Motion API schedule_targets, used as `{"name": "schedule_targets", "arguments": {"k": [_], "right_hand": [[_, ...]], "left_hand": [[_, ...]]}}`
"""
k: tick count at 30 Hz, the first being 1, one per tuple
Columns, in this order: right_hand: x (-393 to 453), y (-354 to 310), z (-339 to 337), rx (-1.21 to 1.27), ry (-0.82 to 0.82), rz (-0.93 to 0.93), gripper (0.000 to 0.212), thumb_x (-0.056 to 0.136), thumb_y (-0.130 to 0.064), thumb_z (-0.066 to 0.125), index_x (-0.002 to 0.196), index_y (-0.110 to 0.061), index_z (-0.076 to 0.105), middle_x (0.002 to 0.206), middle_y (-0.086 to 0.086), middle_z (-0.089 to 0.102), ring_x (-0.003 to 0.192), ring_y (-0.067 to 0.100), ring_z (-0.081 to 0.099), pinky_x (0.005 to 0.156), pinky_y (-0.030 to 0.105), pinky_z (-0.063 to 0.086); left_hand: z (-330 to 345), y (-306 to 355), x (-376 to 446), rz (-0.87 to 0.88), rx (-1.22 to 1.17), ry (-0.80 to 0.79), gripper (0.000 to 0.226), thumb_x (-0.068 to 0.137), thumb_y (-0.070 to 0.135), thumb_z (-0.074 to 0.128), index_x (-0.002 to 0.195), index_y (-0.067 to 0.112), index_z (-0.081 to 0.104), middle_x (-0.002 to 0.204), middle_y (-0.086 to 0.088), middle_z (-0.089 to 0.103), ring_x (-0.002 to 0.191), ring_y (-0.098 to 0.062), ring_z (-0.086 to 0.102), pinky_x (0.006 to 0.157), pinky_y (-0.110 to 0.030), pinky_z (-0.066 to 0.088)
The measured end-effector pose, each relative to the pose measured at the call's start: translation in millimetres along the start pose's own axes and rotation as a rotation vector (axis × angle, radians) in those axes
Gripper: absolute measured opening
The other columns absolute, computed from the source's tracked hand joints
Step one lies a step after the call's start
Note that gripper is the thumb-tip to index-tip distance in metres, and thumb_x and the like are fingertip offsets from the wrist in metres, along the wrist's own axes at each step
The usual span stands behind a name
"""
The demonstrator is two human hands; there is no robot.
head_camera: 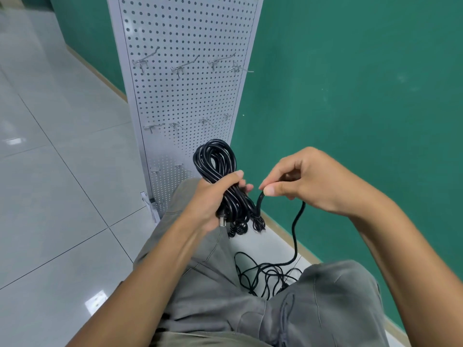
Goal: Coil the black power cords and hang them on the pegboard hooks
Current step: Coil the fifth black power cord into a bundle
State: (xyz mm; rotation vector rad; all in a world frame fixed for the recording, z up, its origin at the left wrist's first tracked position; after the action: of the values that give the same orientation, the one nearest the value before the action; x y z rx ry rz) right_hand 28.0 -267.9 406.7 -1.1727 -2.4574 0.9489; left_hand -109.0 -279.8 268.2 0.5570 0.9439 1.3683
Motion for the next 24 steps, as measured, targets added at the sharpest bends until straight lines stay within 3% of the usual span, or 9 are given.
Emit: {"name": "schedule_targets", "arguments": {"k": [4,8,11,14,15,17,20,22,24], "right_hand": [[4,-3,7,0.012,0.04,0.004,0.014,0.082,-0.02,0.084,0.075,-0.03,0.077,0.061,-0.013,0.068,0.055,0.0,0.053,0.062,0.019,0.044],[9,-1,-1,-0.059,0.242,0.032,0.028,0.071,-0.027,0.093,0.072,-0.021,0.065,0.068,-0.004,0.068,0.051,0.004,0.054,0.06,0.024,0.047],[8,-1,-8,-0.13,0.35,0.054,0.046,0.061,-0.036,0.096,0.075,-0.014,0.059,0.069,0.0,0.065,0.049,0.005,0.046,0.05,0.019,0.038],[6,4,-10,-0.237,0.378,0.097,0.056,0.055,-0.05,0.095,0.075,-0.015,0.055,0.067,0.003,0.062,0.056,0.01,0.044,0.057,0.028,0.044],[5,6,-11,-0.248,0.386,0.121,0.057,0.055,-0.052,0.094,0.074,-0.015,0.054,0.065,0.003,0.061,0.057,0.013,0.044,0.057,0.033,0.045],[4,9,-9,-0.205,0.387,0.134,0.054,0.06,-0.049,0.093,0.074,-0.014,0.055,0.06,0.0,0.056,0.054,0.011,0.042,0.053,0.028,0.041],[2,12,5,0.071,0.299,0.074,0.033,0.076,-0.026,0.089,0.08,-0.012,0.06,0.06,-0.009,0.06,0.05,0.001,0.048,0.053,0.013,0.039],[1,17,15,0.301,0.216,0.019,0.016,0.089,-0.009,0.076,0.094,-0.007,0.06,0.065,-0.01,0.066,0.055,0.002,0.057,0.06,0.014,0.046],[-3,26,21,0.422,0.19,0.001,0.011,0.096,-0.004,0.066,0.103,-0.003,0.059,0.071,-0.007,0.066,0.061,0.007,0.06,0.065,0.017,0.049]], "left_hand": [[2,-2,-2,-0.004,0.035,-0.016,0.022,0.096,0.024,0.07,0.082,0.009,0.062,0.078,-0.009,0.061,0.063,-0.016,0.068,0.054,-0.03,0.056],[15,-10,-1,0.019,0.011,-0.114,0.042,0.085,0.05,0.068,0.094,0.009,0.059,0.078,-0.006,0.058,0.071,-0.021,0.063,0.062,-0.033,0.057],[29,-17,-7,-0.017,0.082,-0.264,0.085,0.076,0.075,0.061,0.117,0.001,0.061,0.082,-0.002,0.059,0.078,-0.018,0.067,0.072,-0.034,0.059],[35,-18,-10,-0.025,0.113,-0.394,0.117,0.063,0.08,0.074,0.142,-0.003,0.05,0.082,0.002,0.058,0.084,-0.017,0.065,0.077,-0.032,0.058],[35,-18,-10,-0.04,0.089,-0.427,0.114,0.062,0.076,0.079,0.143,0.0,0.052,0.083,0.002,0.057,0.084,-0.017,0.065,0.08,-0.032,0.058],[38,-15,-11,-0.075,0.04,-0.492,0.095,0.066,0.065,0.086,0.134,0.004,0.062,0.084,0.001,0.056,0.084,-0.018,0.065,0.082,-0.033,0.058],[38,-10,-11,-0.099,0.015,-0.477,0.041,0.068,0.043,0.091,0.086,0.011,0.072,0.082,-0.002,0.061,0.079,-0.019,0.069,0.076,-0.033,0.059],[39,-3,-14,-0.091,-0.021,-0.502,0.038,0.062,0.039,0.095,0.077,0.014,0.071,0.086,-0.007,0.063,0.084,-0.022,0.069,0.08,-0.034,0.059],[38,4,-16,-0.081,-0.019,-0.521,0.045,0.052,0.041,0.1,0.078,0.014,0.074,0.089,-0.011,0.065,0.091,-0.028,0.065,0.082,-0.036,0.059]]}}
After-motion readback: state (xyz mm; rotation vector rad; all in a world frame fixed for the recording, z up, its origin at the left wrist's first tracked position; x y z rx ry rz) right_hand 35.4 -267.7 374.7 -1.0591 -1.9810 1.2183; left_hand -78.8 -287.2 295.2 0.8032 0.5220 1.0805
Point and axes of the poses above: each hand's wrist, its own x-axis towards the middle knuckle, its own z-axis out of the palm, y = z × x, the point moved 7 cm from there along x, towards the middle knuckle
